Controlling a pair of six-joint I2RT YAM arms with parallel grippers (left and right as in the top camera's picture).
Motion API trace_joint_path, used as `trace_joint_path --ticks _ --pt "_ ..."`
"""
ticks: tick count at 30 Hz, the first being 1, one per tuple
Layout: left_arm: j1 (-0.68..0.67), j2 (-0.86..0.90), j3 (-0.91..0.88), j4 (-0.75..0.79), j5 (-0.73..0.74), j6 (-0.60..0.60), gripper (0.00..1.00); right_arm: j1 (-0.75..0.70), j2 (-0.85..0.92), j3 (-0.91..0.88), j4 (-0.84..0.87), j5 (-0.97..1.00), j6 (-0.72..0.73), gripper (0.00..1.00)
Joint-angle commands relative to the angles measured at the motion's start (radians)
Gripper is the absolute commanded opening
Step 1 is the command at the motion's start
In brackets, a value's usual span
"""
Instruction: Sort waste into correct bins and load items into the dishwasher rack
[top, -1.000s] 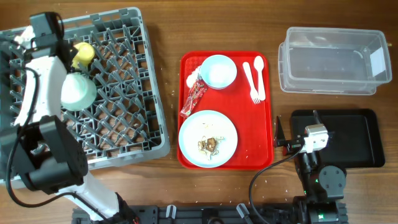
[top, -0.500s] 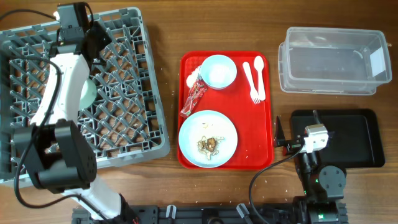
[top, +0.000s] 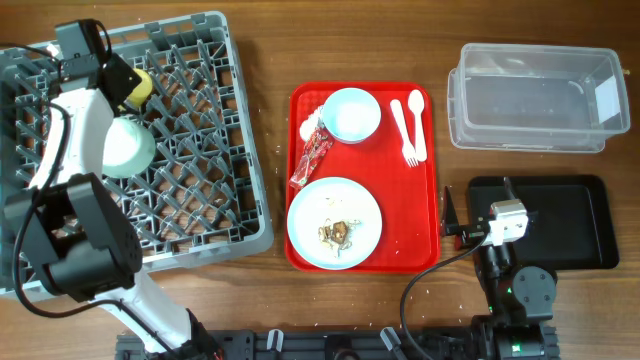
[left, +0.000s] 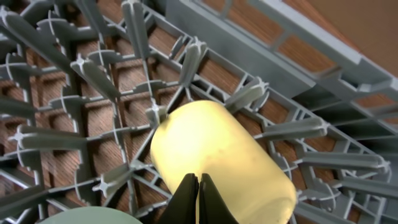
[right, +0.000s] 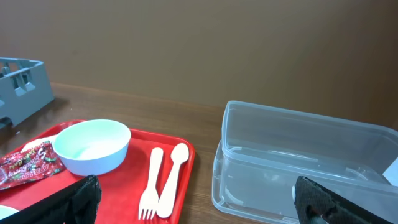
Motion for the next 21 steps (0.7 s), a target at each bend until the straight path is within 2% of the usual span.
trace_joint_path --ticks 1,3,5,6,12,21 --pt "-0.01 -0.083 -0.001 0.014 0.042 0.024 0.04 -0.004 -0.005 0.0 0.003 0.01 0.012 1.0" --pt "-0.025 -0.125 -0.001 0.018 0.113 0.031 0.04 -0.004 -0.004 0.0 0.003 0.01 0.012 1.0" --pt "-0.052 -0.138 -0.001 0.01 0.245 0.098 0.04 -0.004 -0.005 0.0 0.003 0.01 0.012 1.0" --pt "-0.072 -0.129 -0.001 0.002 0.263 0.123 0.04 -0.004 -0.005 0.0 0.003 0.01 0.012 1.0" --pt "-0.092 -0.018 -0.001 -0.043 0.074 0.132 0.04 -0.004 -0.005 0.0 0.003 0.01 0.012 1.0" --pt "0.007 0.003 -0.001 -0.031 0.064 0.121 0.04 -0.004 -0.005 0.0 0.003 0.01 0.012 1.0"
